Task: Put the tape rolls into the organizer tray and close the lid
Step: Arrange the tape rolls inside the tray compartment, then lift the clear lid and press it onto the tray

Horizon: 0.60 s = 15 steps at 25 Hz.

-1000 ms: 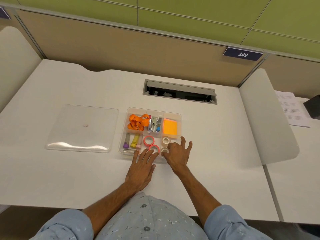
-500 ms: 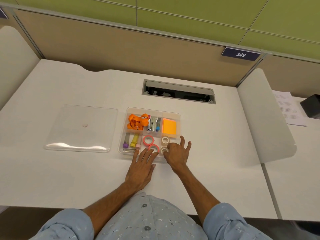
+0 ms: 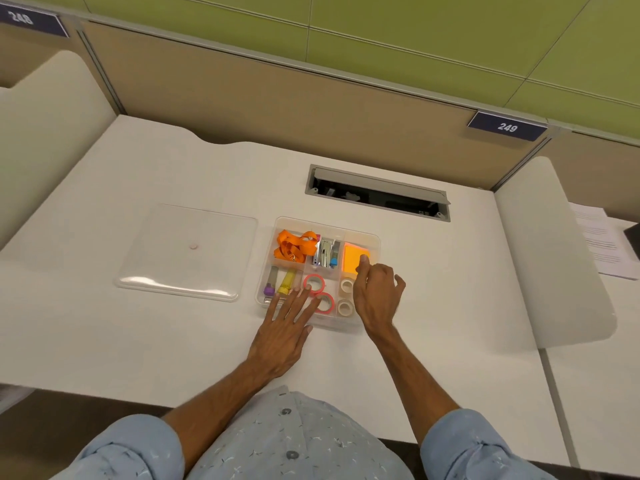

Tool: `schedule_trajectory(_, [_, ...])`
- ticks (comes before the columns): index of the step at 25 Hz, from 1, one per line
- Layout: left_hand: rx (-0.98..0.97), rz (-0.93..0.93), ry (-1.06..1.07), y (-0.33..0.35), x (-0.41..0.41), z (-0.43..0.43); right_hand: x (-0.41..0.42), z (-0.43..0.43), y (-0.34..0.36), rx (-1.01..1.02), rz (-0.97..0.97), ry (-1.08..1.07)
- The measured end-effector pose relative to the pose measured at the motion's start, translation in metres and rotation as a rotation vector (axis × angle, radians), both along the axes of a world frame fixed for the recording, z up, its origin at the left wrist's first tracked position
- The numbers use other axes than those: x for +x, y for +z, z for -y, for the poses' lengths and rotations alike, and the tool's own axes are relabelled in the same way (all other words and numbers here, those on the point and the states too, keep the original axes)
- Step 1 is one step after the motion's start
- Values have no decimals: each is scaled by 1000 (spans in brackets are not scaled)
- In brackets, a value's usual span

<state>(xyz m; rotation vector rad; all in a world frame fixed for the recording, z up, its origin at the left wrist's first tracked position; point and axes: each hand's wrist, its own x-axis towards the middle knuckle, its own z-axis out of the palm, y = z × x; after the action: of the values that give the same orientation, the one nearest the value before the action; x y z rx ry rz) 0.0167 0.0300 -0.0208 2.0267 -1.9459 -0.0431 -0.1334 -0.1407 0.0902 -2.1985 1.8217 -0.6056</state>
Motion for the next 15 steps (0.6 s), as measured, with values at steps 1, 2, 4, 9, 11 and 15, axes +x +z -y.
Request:
schedule_trajectory(1, [-11,-1,26,3,9,-3,10,0,3,-1,23,38])
schedule_trajectory(2, [-18,7,51,4,19,-6,21,-3,4,3,37,97])
schedule_trajectory(4, [-18,29,102,8,42,-14,47,-13,1,-1,32,251])
schedule_trajectory(9, [-14,18,281,18,101,-44,125,-50,-22,-5,12,630])
schedule_trajectory(11, [0,18,361,20,127,-61,155,-65,-31,-29,-57,751])
schedule_trajectory(15, [38,7,456,6,169,-100,199,-96,-47,27,-225,913])
